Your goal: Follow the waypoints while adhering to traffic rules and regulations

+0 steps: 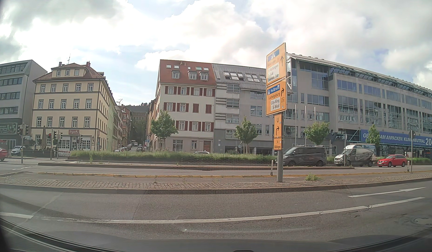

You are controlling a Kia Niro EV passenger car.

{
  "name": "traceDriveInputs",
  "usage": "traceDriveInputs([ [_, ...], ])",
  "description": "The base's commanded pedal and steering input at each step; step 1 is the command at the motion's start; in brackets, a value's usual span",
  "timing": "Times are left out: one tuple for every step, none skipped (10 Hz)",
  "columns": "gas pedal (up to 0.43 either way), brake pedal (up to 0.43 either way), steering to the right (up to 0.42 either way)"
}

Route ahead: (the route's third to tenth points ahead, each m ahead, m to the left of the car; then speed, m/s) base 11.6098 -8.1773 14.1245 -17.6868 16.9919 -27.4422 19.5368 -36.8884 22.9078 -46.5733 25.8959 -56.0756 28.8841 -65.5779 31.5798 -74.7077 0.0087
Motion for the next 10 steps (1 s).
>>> traceDriveInputs([
  [0.0, 0.238, 0.201],
  [0.0, 0.238, 0.201],
  [0.0, 0.238, 0.201],
  [0.0, 0.238, 0.201],
  [0.0, 0.238, 0.201],
  [0.0, 0.238, 0.201],
  [0.0, 0.238, 0.201],
  [0.0, 0.238, 0.201],
  [0.0, 0.238, 0.201],
  [0.0, 0.238, 0.201],
])
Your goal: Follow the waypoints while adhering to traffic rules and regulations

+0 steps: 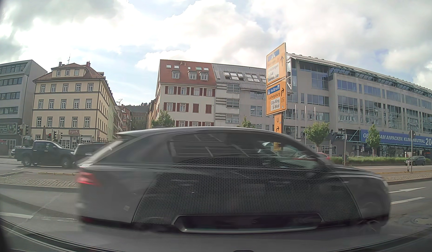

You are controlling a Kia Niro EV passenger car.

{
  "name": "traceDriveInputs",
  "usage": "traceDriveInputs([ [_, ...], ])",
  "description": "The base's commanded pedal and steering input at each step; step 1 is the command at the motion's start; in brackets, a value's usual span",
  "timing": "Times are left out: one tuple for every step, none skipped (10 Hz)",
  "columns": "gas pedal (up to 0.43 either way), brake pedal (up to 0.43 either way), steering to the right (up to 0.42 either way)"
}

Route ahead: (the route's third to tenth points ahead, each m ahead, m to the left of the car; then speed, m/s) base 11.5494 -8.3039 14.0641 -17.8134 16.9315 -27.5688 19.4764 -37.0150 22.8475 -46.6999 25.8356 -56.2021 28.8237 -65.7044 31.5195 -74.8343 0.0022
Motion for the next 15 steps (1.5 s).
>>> traceDriveInputs([
  [0.0, 0.238, 0.201],
  [0.0, 0.238, 0.201],
  [0.0, 0.238, 0.201],
  [0.0, 0.238, 0.201],
  [0.0, 0.238, 0.201],
  [0.0, 0.238, 0.201],
  [0.0, 0.238, 0.201],
  [0.0, 0.238, 0.201],
  [0.0, 0.238, 0.201],
  [0.0, 0.238, 0.201],
  [0.0, 0.238, 0.201],
  [0.0, 0.238, 0.201],
  [0.0, 0.238, 0.201],
  [0.0, 0.238, 0.201],
  [0.0, 0.238, 0.201],
])
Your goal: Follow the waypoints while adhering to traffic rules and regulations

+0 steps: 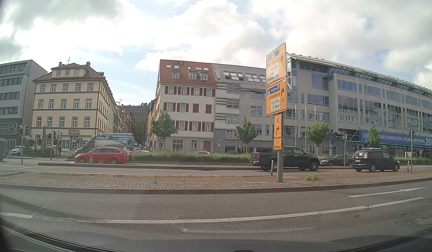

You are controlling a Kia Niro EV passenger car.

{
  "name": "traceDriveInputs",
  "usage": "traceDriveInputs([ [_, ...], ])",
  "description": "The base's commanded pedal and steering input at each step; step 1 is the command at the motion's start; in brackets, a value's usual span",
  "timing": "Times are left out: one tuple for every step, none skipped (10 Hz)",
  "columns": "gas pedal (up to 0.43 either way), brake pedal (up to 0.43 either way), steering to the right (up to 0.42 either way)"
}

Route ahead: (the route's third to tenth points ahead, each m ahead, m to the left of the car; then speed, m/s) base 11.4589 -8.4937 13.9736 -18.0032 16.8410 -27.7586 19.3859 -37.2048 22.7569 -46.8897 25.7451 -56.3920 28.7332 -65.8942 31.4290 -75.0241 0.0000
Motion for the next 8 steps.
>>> traceDriveInputs([
  [0.0, 0.238, 0.201],
  [0.0, 0.238, 0.201],
  [0.0, 0.238, 0.201],
  [0.0, 0.238, 0.201],
  [0.0, 0.238, 0.201],
  [0.0, 0.238, 0.202],
  [0.0, 0.238, 0.205],
  [0.0, 0.238, 0.21],
])
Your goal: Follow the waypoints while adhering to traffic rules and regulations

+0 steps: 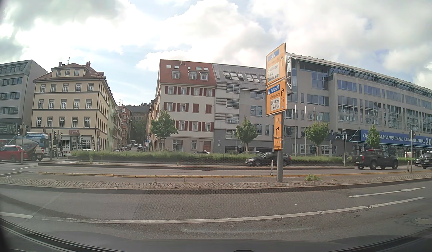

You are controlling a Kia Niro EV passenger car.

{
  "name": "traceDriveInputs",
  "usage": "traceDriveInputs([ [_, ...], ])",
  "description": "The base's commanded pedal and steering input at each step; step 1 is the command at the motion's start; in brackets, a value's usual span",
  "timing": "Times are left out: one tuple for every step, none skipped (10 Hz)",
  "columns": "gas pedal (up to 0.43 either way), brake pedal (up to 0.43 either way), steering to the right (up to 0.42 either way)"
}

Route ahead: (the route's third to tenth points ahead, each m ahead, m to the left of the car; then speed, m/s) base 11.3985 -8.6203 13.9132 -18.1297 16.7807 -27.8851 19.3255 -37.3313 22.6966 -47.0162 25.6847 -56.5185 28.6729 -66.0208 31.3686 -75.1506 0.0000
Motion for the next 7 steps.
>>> traceDriveInputs([
  [0.0, 0.238, 0.213],
  [0.0, 0.238, 0.213],
  [0.0, 0.238, 0.213],
  [0.0, 0.238, 0.213],
  [0.0, 0.238, 0.213],
  [0.0, 0.238, 0.213],
  [0.0, 0.238, 0.213],
])
